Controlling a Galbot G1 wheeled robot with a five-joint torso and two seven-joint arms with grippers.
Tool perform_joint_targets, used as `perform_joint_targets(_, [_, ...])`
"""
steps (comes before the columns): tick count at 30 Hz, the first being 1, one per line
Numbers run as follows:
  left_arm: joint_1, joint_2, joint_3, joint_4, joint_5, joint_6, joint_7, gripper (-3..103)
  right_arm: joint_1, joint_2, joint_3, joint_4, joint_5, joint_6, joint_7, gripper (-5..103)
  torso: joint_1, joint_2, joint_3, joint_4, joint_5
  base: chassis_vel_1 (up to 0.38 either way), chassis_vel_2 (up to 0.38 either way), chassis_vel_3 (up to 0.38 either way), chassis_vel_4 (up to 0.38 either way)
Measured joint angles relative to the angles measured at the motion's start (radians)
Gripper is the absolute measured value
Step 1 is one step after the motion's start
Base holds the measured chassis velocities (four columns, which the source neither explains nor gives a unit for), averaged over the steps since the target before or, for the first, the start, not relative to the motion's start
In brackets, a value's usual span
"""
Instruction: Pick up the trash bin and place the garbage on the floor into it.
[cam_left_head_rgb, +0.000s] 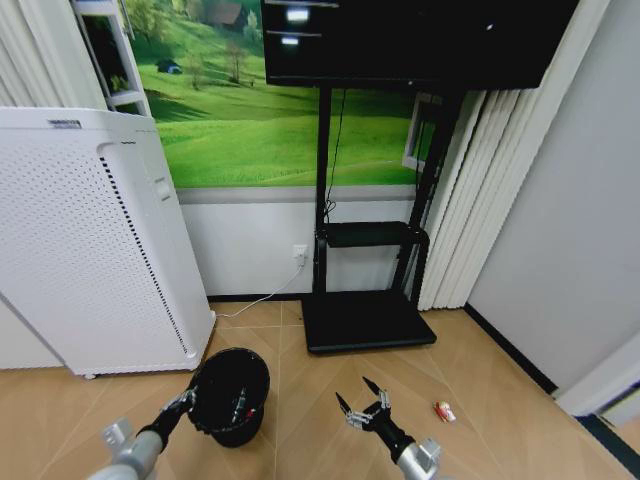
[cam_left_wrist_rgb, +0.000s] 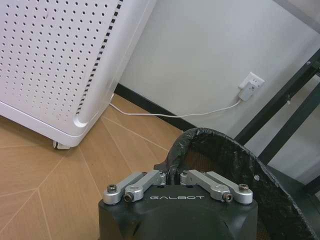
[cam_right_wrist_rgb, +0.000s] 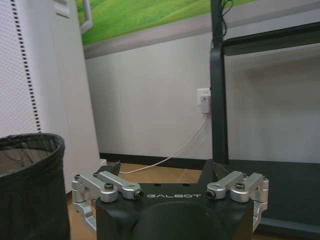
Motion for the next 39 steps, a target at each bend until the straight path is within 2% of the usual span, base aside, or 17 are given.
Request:
perform_joint_targets(3, [0.001, 0.004, -0.002, 0.000, -0.003, 0.001, -0.003, 7, -0.001, 0.007, 0.004, -0.001, 0.000, 0.000, 0.000, 100, 0.000, 0.000, 0.000, 0.0002, -0.0001, -0.052, -0.057, 0.043, 0.031])
perform_joint_targets(5, [-0.005, 0.018, -0.010, 0.004, -0.023, 0.006, -0.015, 7, -0.003, 0.030, 0.020, -0.002, -0.010, -0.014, 0.012, 100, 0.000, 0.000, 0.000, -0.0007, 0.0000, -0.086, -0.072, 0.070, 0.067])
perform_joint_targets(9, [-0.005, 0.020, -0.024, 0.007, -0.034, 0.010, -0.020, 7, 0.005, 0.031, 0.026, -0.017, -0.018, -0.023, 0.024, 100, 0.000, 0.000, 0.000, -0.0001, 0.0001, -0.096, -0.101, 0.104, 0.112])
perform_joint_targets(12, [-0.020, 0.019, -0.018, 0.013, -0.036, 0.011, -0.023, 7, 0.002, 0.034, 0.029, -0.030, -0.059, -0.030, 0.041, 100, 0.000, 0.000, 0.000, 0.0000, 0.0002, -0.118, -0.162, 0.163, 0.159])
perform_joint_targets(18, [-0.029, 0.019, -0.008, 0.018, -0.039, 0.012, -0.026, 7, 0.008, 0.036, 0.028, -0.052, -0.084, -0.042, 0.053, 100, 0.000, 0.000, 0.000, -0.0005, 0.0000, -0.208, -0.212, 0.195, 0.194])
perform_joint_targets(22, [-0.026, 0.019, -0.006, 0.026, -0.039, 0.011, -0.027, 7, 0.029, 0.053, 0.022, -0.077, -0.131, -0.057, 0.127, 100, 0.000, 0.000, 0.000, 0.0000, 0.0002, -0.252, -0.256, 0.288, 0.269])
perform_joint_targets(24, [-0.019, 0.022, -0.010, 0.030, -0.042, 0.011, -0.026, 7, 0.051, 0.071, 0.021, -0.100, -0.178, -0.115, 0.225, 100, 0.000, 0.000, 0.000, -0.0002, 0.0005, -0.228, -0.220, 0.205, 0.244])
perform_joint_targets(25, [-0.019, 0.022, -0.010, 0.030, -0.042, 0.011, -0.026, 7, 0.051, 0.071, 0.021, -0.100, -0.178, -0.115, 0.225, 100, 0.000, 0.000, 0.000, -0.0002, 0.0005, -0.228, -0.175, 0.178, 0.203])
perform_joint_targets(27, [-0.020, 0.026, -0.027, 0.032, -0.055, 0.009, -0.031, 7, 0.082, 0.079, 0.021, -0.144, -0.193, -0.188, 0.318, 100, 0.000, 0.000, 0.000, -0.0003, 0.0000, -0.092, -0.135, 0.136, 0.078])
perform_joint_targets(29, [-0.020, 0.026, -0.027, 0.032, -0.055, 0.009, -0.031, 7, 0.082, 0.079, 0.021, -0.144, -0.193, -0.188, 0.318, 100, 0.000, 0.000, 0.000, -0.0003, 0.0000, -0.040, -0.094, 0.136, 0.046])
perform_joint_targets(31, [-0.005, 0.025, -0.065, 0.034, -0.081, 0.005, -0.037, 7, 0.131, 0.070, 0.018, -0.230, -0.210, -0.224, 0.355, 100, 0.000, 0.000, 0.000, -0.0004, -0.0002, 0.031, 0.017, -0.015, -0.016])
perform_joint_targets(34, [0.006, 0.027, -0.074, 0.036, -0.084, 0.005, -0.037, 7, 0.148, 0.067, 0.017, -0.258, -0.205, -0.236, 0.360, 100, 0.000, 0.000, 0.000, -0.0003, -0.0003, 0.062, 0.033, -0.050, -0.070])
perform_joint_targets(39, [0.066, 0.011, -0.122, 0.041, -0.081, -0.005, -0.010, 7, 0.244, 0.059, 0.003, -0.422, -0.209, -0.283, 0.348, 100, 0.000, 0.000, 0.000, 0.0001, -0.0002, 0.035, 0.050, -0.022, -0.040])
